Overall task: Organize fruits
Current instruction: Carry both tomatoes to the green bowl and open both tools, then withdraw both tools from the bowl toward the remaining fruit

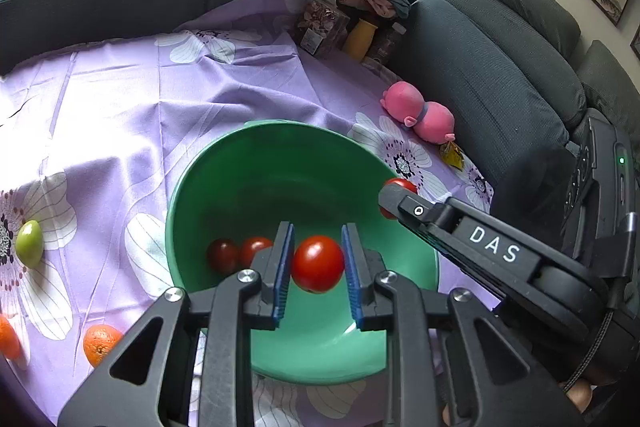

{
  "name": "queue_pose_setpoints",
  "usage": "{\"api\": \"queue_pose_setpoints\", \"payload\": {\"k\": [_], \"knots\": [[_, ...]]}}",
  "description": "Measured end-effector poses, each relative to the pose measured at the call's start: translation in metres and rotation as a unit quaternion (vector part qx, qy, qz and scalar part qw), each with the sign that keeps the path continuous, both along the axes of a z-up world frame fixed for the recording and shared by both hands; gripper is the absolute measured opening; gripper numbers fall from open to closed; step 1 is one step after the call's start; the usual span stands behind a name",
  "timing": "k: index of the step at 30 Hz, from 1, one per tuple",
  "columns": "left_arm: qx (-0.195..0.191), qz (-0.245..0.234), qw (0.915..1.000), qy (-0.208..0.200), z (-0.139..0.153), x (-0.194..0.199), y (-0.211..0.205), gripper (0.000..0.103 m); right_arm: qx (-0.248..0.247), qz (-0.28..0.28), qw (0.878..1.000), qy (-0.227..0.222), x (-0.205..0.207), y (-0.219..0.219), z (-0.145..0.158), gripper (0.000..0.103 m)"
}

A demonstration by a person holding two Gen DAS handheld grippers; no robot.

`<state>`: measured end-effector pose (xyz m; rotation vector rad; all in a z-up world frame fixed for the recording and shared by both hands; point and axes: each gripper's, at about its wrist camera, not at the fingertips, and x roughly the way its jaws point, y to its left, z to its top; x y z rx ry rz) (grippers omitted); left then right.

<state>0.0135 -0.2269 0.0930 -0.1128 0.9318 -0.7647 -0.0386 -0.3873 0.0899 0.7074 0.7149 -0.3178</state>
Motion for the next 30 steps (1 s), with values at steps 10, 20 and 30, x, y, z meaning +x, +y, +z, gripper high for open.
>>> {"api": "queue_pose_setpoints", "payload": {"k": [10, 20, 30], "knots": [[0.006, -0.016, 0.9998, 0.01, -0.008, 0.001, -0.014, 0.024, 0.001, -0.009, 1.0, 0.016, 0.001, -0.006, -0.006, 0.027], [-0.009, 0.005, 0.9999, -0.008, 0.007, -0.003, 0.011, 0.054, -0.013, -0.007, 1.0, -0.005, -0.002, -0.002, 0.004, 0.029], [0.037, 0.162, 0.984, -0.064, 0.034, -0.009, 0.129, 0.062, -0.004, 0.061, 0.997, -0.051, 0.011, 0.028, 0.015, 0.057]]}}
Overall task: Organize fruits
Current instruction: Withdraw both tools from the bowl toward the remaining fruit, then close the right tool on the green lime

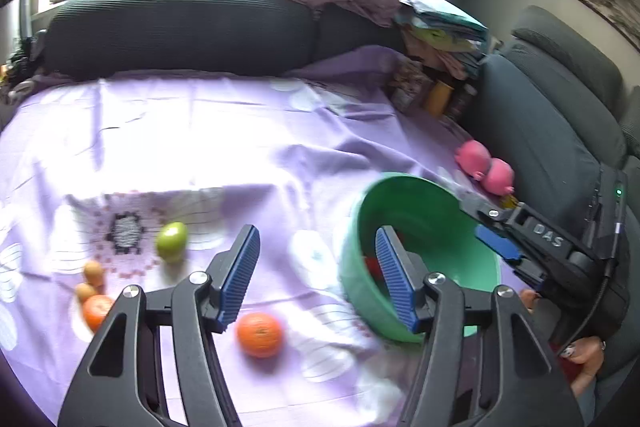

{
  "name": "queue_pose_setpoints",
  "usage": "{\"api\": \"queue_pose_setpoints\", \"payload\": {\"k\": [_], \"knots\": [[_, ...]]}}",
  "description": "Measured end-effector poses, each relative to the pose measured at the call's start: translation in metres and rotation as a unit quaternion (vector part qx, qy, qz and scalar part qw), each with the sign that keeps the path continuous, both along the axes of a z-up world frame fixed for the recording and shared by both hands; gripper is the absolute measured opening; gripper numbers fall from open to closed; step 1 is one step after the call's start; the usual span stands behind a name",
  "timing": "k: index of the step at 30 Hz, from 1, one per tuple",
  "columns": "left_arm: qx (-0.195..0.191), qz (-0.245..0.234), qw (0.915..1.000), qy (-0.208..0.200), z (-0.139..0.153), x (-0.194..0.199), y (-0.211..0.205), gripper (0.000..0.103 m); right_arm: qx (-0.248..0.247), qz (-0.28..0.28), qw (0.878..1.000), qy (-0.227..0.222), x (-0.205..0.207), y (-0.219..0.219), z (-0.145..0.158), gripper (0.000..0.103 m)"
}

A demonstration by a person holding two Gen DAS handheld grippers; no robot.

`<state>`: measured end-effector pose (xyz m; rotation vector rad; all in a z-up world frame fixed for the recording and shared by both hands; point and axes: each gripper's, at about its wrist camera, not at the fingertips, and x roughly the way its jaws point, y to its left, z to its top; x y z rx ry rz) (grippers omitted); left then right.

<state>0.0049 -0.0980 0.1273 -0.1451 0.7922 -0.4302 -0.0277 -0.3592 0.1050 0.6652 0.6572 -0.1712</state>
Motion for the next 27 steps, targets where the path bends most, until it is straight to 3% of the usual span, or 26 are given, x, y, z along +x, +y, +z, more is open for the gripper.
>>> {"api": "queue_pose_setpoints", "payload": {"k": [4, 11, 15, 19, 23, 27], "knots": [[0.033, 0.095, 0.995, 0.0, -0.002, 0.002, 0.061, 0.062, 0.002, 0.041, 0.999, -0.014, 0.009, 0.02, 0.004, 0.057], [0.05, 0.217, 0.9746, 0.027, -0.025, 0.005, 0.141, 0.062, -0.028, 0.092, 0.995, -0.011, 0.026, 0.064, 0.01, 0.057], [0.011, 0.229, 0.9718, 0.057, -0.037, 0.01, 0.168, 0.062, -0.066, 0.103, 0.993, -0.003, 0.031, 0.091, 0.015, 0.057], [0.021, 0.249, 0.9661, 0.066, -0.043, 0.013, 0.176, 0.061, -0.074, 0.127, 0.989, -0.003, 0.037, 0.113, 0.015, 0.057], [0.012, 0.236, 0.9688, 0.075, -0.049, 0.017, 0.176, 0.06, -0.094, 0.149, 0.984, 0.002, 0.044, 0.138, 0.015, 0.057], [0.01, 0.234, 0.9686, 0.083, -0.054, 0.018, 0.177, 0.051, -0.11, 0.169, 0.979, 0.014, 0.05, 0.164, 0.014, 0.057]]}}
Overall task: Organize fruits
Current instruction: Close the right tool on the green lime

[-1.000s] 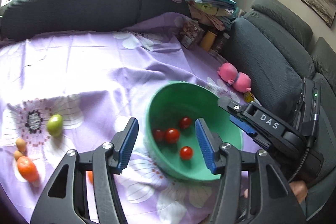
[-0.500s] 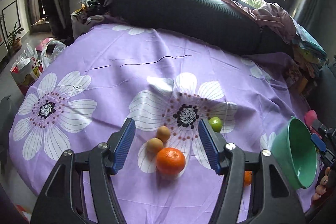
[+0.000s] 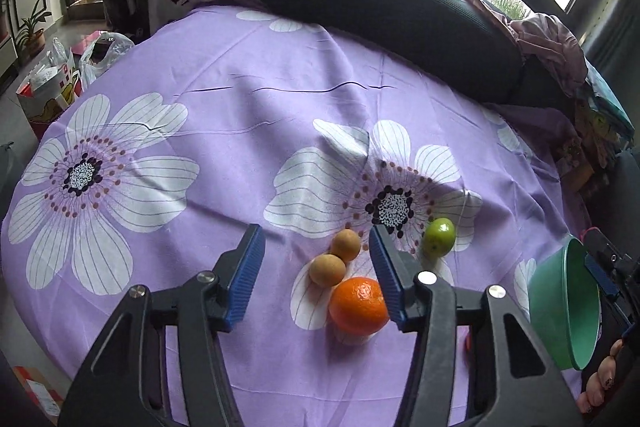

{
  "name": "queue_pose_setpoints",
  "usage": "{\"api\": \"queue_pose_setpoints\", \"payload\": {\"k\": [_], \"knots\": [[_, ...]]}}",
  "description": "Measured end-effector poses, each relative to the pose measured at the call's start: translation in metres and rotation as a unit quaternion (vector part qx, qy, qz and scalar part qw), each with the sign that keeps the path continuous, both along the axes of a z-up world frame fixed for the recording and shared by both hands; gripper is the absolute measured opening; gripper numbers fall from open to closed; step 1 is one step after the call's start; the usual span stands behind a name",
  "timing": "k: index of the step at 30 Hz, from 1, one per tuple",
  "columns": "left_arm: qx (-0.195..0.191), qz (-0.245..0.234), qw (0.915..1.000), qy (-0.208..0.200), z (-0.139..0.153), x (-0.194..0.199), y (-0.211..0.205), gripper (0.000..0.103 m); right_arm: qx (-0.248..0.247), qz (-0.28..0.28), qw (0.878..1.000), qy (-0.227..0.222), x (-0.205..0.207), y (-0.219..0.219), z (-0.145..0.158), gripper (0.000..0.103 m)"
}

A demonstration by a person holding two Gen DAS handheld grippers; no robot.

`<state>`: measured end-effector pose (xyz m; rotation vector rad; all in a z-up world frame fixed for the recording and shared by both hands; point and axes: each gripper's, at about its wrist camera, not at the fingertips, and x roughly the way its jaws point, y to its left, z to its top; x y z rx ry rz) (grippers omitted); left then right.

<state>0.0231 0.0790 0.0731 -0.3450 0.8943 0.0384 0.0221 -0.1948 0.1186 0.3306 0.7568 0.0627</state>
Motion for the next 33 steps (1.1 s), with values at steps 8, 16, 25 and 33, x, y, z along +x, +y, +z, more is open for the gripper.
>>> {"api": "queue_pose_setpoints", "payload": {"k": [8, 16, 25, 33], "knots": [[-0.011, -0.007, 0.9997, 0.019, -0.013, 0.007, 0.003, 0.038, 0.012, 0.054, 0.998, 0.028, 0.03, 0.038, -0.015, 0.057], [-0.018, -0.031, 0.998, 0.053, -0.032, 0.018, -0.006, 0.031, 0.041, 0.081, 0.992, 0.089, 0.072, 0.058, -0.062, 0.041], [-0.042, -0.038, 0.996, 0.069, -0.035, 0.018, -0.006, 0.03, 0.065, 0.092, 0.986, 0.126, 0.082, 0.06, -0.088, 0.04], [-0.076, -0.045, 0.994, 0.063, -0.028, 0.015, -0.014, 0.03, 0.055, 0.092, 0.985, 0.138, 0.087, 0.066, -0.095, 0.04]]}}
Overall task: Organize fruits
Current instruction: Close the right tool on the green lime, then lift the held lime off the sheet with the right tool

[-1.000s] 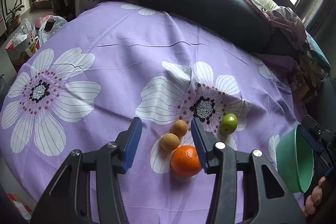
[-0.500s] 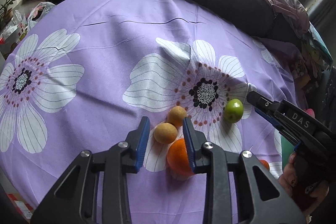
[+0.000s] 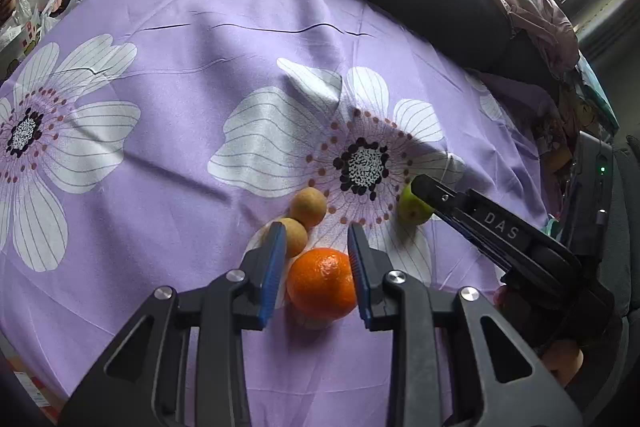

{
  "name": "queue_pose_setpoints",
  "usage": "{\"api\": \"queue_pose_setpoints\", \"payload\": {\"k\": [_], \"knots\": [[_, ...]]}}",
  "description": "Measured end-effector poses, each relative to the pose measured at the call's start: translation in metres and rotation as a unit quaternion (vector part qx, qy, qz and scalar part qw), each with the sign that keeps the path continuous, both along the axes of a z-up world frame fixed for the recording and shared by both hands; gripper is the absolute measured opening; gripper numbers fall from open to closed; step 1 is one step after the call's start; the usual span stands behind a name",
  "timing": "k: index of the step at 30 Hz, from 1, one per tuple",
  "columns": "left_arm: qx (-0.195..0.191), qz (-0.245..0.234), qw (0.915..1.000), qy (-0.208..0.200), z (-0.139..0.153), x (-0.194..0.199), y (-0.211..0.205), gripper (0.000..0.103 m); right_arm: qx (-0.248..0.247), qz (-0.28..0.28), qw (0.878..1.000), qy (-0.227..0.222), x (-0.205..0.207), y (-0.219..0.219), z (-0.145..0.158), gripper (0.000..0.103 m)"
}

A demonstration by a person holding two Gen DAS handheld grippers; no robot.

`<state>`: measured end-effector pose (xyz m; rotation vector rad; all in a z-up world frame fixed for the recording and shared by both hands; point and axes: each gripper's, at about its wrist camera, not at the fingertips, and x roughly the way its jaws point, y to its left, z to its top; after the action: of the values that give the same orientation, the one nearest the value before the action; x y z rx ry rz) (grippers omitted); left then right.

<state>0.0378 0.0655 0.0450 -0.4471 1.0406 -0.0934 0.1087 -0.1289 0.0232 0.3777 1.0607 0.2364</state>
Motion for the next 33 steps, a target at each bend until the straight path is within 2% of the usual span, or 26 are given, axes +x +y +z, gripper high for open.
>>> {"api": "queue_pose_setpoints", "payload": {"k": [4, 8, 11, 16, 20, 22, 28, 33], "knots": [[0.01, -0.016, 0.9998, -0.006, 0.002, -0.001, -0.016, 0.03, 0.025, 0.003, 0.999, 0.028, 0.006, -0.002, -0.014, 0.04], [0.021, -0.039, 0.999, -0.013, 0.003, -0.002, -0.031, 0.03, 0.013, -0.007, 1.0, 0.025, 0.001, -0.004, -0.012, 0.037], [0.017, -0.052, 0.9983, -0.019, 0.004, -0.003, -0.036, 0.03, 0.018, 0.008, 0.999, 0.028, -0.011, -0.009, -0.004, 0.037], [0.015, -0.054, 0.9981, -0.023, 0.005, -0.002, -0.04, 0.03, 0.004, 0.035, 0.998, 0.043, -0.036, -0.019, 0.004, 0.037], [0.005, -0.052, 0.9984, -0.022, 0.004, -0.002, -0.042, 0.03, -0.044, 0.033, 0.996, 0.069, -0.034, -0.019, -0.006, 0.037], [0.005, -0.051, 0.9984, -0.024, 0.005, -0.002, -0.044, 0.03, -0.041, 0.03, 0.996, 0.073, -0.032, -0.019, -0.009, 0.037], [-0.019, -0.053, 0.9975, -0.042, 0.009, -0.001, -0.049, 0.03, -0.029, 0.018, 0.998, 0.059, -0.036, -0.029, 0.002, 0.037], [-0.028, -0.08, 0.9944, -0.062, 0.011, -0.003, -0.063, 0.03, 0.027, -0.029, 0.999, 0.021, -0.043, -0.056, 0.02, 0.037]]}}
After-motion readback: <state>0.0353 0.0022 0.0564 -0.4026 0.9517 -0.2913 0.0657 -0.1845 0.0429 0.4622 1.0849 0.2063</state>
